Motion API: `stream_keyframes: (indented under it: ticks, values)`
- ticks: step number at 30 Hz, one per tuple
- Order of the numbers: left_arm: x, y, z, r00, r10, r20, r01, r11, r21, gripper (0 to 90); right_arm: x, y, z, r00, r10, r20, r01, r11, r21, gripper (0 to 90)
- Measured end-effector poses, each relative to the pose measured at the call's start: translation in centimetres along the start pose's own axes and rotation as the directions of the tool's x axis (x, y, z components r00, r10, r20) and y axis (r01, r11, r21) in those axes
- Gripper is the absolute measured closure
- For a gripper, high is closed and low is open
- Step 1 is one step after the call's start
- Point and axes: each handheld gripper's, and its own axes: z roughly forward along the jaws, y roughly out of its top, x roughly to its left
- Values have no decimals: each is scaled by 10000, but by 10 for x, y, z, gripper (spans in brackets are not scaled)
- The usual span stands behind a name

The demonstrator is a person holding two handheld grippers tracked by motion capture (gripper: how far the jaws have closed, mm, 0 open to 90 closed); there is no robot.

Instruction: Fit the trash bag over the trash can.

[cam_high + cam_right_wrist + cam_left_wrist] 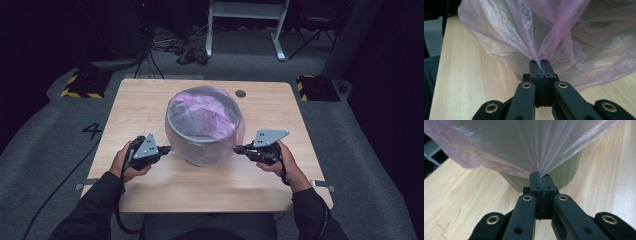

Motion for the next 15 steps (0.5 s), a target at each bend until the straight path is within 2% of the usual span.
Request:
stream_keyframes:
  ticks: [3,5,7,10,12,13,14,15]
  values:
    - [1,-8,11,9999,-67,-105,72,9988,482,900,-2,-6,6,9999,138,-12,-138,9996,246,900]
    - [5,-14,16,9991,-375,-203,388,9972,634,900,-4,-10,10,9996,280,-30,-279,9989,365,900]
    - [9,-18,16,9976,-670,-179,679,9962,544,900,-7,-14,12,9986,499,146,-504,9980,391,900]
    - [10,-21,13,9969,-748,-262,764,9950,642,900,-7,-16,11,9983,568,164,-572,9979,298,892]
    - [10,-24,11,9966,-820,-68,822,9945,652,900,-8,-17,10,9972,643,383,-653,9975,258,830]
    - [10,-26,10,9961,-882,-51,884,9943,602,900,-8,-18,9,9959,754,501,-765,9969,205,743]
    - [10,-28,8,9955,-944,-132,949,9941,527,895,-9,-19,7,9934,935,670,-940,9956,49,721]
    - [11,-31,5,9927,-1182,-237,1192,9916,496,830,-9,-19,3,9942,898,600,-891,9959,-134,702]
